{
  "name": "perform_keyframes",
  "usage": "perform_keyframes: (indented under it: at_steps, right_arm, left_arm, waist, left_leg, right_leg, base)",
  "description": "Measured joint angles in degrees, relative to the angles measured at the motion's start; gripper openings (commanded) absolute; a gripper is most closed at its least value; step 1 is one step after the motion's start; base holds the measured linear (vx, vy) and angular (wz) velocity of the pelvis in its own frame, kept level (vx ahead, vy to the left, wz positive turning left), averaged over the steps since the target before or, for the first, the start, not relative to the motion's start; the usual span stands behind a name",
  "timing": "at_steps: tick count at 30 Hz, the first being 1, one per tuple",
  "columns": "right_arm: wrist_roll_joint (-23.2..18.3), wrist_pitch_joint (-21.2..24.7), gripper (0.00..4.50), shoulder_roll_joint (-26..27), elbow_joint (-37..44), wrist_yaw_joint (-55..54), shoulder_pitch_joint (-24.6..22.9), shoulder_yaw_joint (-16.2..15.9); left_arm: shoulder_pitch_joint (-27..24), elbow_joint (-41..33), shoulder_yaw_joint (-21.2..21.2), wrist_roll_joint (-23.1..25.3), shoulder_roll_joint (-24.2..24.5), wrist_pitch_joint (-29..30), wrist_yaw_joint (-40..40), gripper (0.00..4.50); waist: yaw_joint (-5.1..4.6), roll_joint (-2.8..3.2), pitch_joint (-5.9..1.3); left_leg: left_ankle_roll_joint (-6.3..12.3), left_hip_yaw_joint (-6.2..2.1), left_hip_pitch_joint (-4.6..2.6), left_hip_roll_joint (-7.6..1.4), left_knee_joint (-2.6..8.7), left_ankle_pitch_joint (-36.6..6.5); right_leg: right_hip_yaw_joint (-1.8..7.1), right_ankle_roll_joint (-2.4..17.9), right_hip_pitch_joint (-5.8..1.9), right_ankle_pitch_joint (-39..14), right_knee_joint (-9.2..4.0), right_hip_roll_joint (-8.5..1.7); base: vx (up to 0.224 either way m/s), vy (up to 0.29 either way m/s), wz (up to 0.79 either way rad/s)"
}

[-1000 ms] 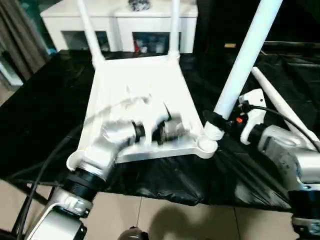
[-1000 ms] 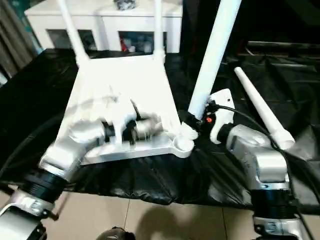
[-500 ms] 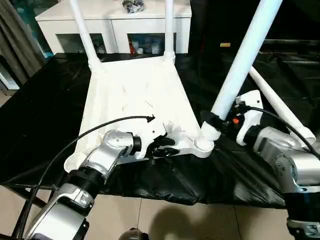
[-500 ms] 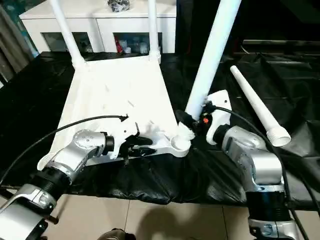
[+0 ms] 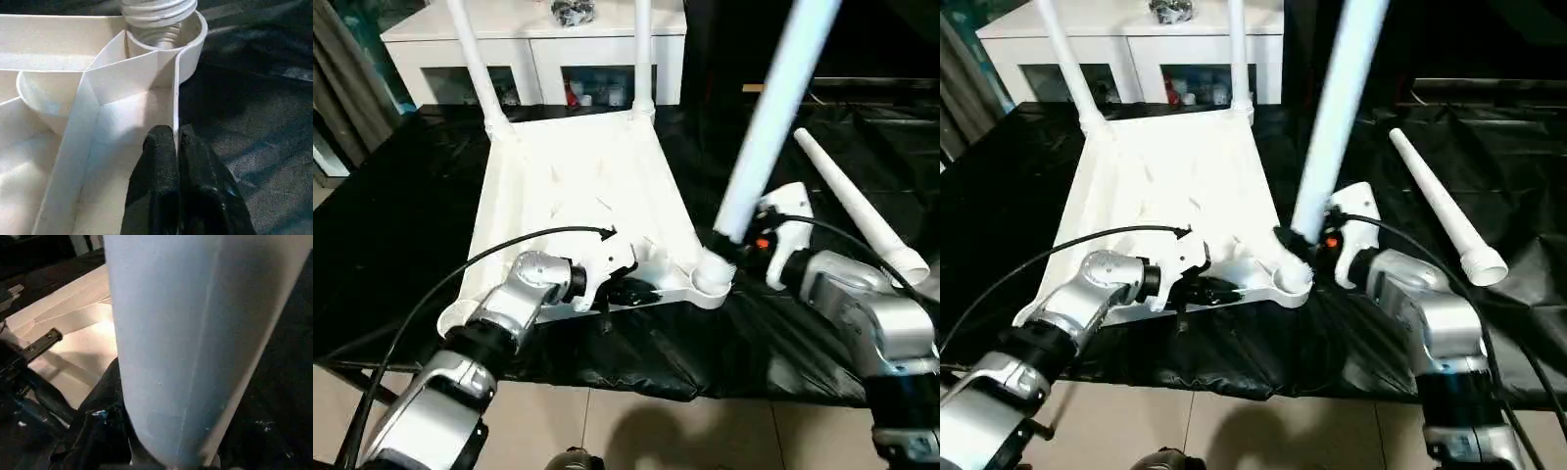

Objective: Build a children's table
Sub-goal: Insert table leg to table base

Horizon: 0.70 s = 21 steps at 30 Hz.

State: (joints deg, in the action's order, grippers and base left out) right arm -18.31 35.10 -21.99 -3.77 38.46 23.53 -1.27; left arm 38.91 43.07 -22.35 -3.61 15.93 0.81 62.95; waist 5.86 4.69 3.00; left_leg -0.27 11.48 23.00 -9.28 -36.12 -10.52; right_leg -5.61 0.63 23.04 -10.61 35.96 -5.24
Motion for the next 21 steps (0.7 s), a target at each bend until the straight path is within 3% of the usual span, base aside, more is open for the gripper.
perform_keyframes:
  at_steps: [10,18,21]
  right_arm:
    - [1.64,-4.12,1.89,-0.67,-6.23,5.28,3.89,-4.11]
    - [2.43,-6.44,1.89,-0.04,-8.26,6.67,4.55,-5.0]
    - [2.43,-7.16,1.89,0.54,-8.83,8.04,4.75,-5.43]
  left_arm:
    - [-1.02,-1.37,1.16,-0.11,1.85,0.68,2.73,0.0]
    - [-5.59,-8.62,1.79,-0.52,4.26,1.89,2.52,0.0]
    - [-6.98,-10.49,2.81,-0.52,4.19,3.07,1.76,0.0]
  waist:
    - [-0.63,-0.12,0.05]
    - [-0.75,-1.16,0.04]
    - [-0.81,-1.29,0.04]
  left_leg:
    - [0.0,0.02,0.01,-0.01,0.04,0.0]
    - [0.0,0.06,-0.01,-0.01,0.19,-0.01]
    - [0.0,0.09,-0.04,-0.01,0.23,-0.01]
  right_leg:
    - [-0.01,0.06,0.02,0.03,0.0,0.0]
    - [0.02,0.06,0.05,0.01,-0.06,0.0]
    - [0.04,0.06,0.05,0.02,-0.07,0.0]
  base:
    - [0.0,0.0,0.0]
    - [0.0,0.0,0.0]
    - [0.0,0.0,0.0]
